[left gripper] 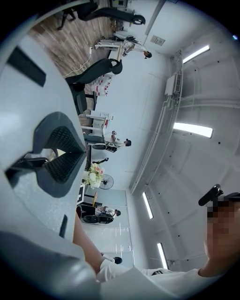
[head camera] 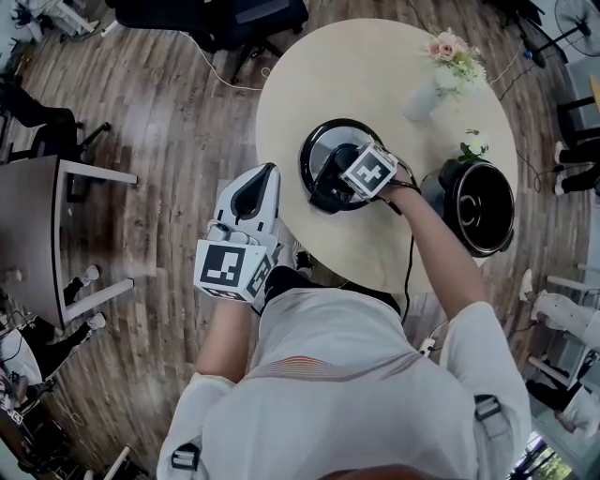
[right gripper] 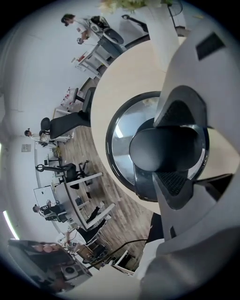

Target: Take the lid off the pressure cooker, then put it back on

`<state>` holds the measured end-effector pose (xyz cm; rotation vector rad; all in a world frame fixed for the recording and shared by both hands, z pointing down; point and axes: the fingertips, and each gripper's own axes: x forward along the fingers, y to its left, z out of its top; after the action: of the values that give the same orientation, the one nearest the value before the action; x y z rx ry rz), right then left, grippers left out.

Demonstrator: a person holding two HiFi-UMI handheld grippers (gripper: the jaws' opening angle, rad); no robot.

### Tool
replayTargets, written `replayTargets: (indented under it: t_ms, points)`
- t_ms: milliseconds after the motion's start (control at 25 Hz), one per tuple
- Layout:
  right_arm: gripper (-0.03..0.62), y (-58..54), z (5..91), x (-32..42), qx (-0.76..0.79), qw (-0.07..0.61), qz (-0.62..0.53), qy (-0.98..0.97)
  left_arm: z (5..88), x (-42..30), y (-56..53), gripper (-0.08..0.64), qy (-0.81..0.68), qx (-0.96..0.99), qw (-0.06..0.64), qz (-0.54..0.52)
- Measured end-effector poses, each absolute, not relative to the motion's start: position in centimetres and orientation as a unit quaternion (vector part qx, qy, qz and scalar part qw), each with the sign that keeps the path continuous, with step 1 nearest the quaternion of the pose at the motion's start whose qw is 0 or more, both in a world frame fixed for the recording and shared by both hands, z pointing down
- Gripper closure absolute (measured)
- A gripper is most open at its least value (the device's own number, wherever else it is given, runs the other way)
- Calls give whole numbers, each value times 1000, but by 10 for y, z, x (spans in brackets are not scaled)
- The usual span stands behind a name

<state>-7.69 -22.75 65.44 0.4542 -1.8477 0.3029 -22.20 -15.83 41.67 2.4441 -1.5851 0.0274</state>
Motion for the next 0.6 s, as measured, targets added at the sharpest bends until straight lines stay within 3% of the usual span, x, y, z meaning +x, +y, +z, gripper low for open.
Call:
replayTargets:
  t_ms: [360, 600]
  points:
    - [310, -232, 510, -84, 210, 519, 78, -825, 382, -201, -166, 554, -521, 849, 88, -16]
    - [310, -238, 410, -35, 228, 499, 80, -832, 342, -160, -170, 554, -474, 878, 49, -43]
